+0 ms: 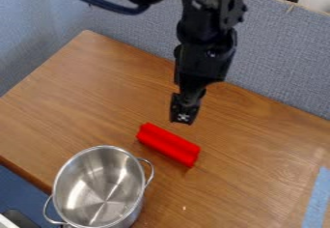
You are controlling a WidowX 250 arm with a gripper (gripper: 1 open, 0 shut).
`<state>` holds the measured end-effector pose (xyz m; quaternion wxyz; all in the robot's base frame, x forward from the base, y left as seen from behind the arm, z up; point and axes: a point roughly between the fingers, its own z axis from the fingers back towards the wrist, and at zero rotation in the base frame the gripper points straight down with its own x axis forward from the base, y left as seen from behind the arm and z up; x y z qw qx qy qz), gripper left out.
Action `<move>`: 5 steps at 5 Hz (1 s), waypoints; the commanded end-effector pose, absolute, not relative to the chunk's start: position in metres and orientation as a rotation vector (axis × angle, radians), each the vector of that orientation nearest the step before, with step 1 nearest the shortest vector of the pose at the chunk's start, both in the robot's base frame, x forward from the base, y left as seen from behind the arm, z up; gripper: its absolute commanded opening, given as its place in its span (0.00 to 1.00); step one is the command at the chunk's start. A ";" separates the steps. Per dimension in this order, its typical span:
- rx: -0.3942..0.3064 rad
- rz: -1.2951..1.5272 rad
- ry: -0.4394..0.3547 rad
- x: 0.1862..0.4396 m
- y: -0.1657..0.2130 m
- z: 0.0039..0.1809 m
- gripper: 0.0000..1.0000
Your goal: Put the red object in the metal pot
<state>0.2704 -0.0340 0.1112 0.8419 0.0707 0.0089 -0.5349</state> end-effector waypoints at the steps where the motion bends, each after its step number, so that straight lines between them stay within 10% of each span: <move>1: 0.153 -1.034 -0.001 0.282 -0.026 0.107 1.00; 5: 0.008 -1.079 -0.030 0.282 0.029 0.068 1.00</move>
